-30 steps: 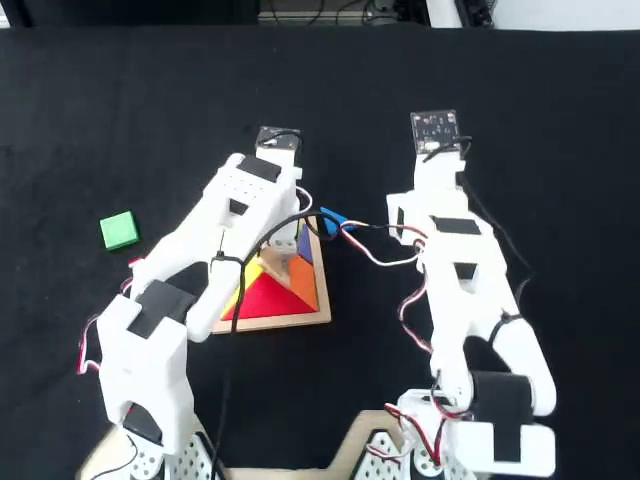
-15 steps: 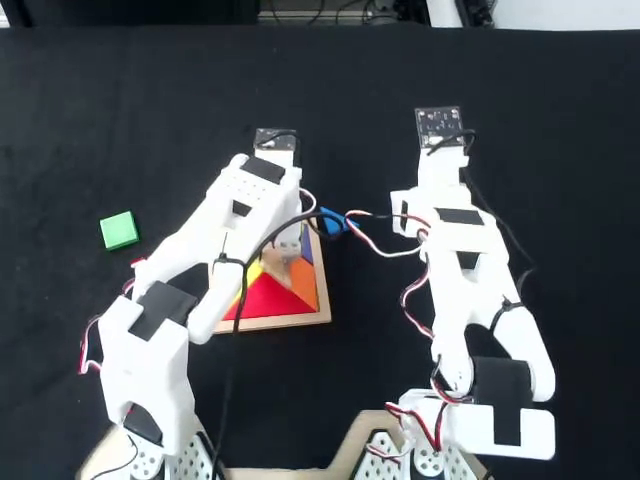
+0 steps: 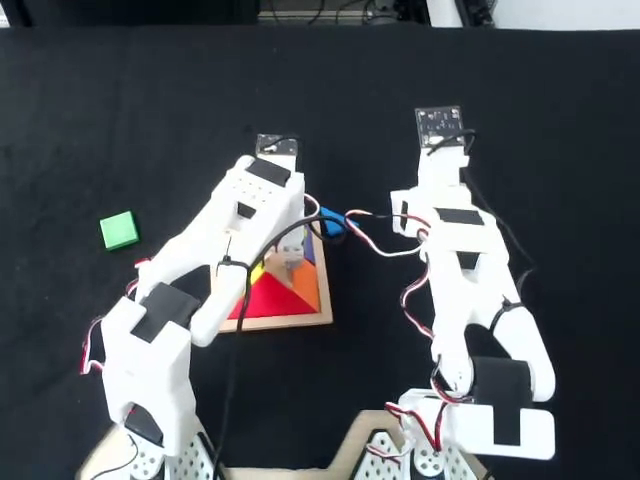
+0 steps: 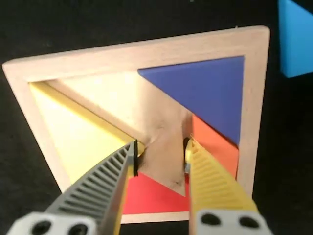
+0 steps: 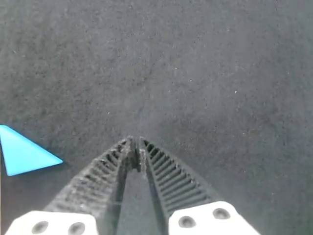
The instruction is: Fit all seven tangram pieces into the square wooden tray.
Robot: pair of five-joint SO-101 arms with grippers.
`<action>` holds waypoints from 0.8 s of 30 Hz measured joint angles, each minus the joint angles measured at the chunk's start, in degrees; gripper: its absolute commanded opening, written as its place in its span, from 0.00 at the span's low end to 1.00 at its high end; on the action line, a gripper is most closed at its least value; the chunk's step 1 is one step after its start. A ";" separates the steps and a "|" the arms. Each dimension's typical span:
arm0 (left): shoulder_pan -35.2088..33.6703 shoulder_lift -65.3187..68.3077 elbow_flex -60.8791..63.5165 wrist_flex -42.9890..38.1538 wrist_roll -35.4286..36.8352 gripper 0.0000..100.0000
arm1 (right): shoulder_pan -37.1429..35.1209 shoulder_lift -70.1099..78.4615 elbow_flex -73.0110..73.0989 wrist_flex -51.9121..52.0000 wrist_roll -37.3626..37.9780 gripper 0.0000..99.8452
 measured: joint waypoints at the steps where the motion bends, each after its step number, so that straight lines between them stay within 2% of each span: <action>1: 0.18 0.00 0.00 0.00 0.00 0.16 | 0.00 0.00 0.00 0.00 0.00 0.01; 6: 0.70 0.00 0.00 0.00 0.09 0.24 | 0.00 0.00 0.00 0.00 0.00 0.01; 14: 0.70 0.00 0.00 0.09 0.00 0.24 | 0.00 0.00 0.00 0.00 0.00 0.01; 24: 1.32 -4.75 -0.88 2.20 -4.31 0.24 | 0.00 0.00 0.00 0.00 0.00 0.01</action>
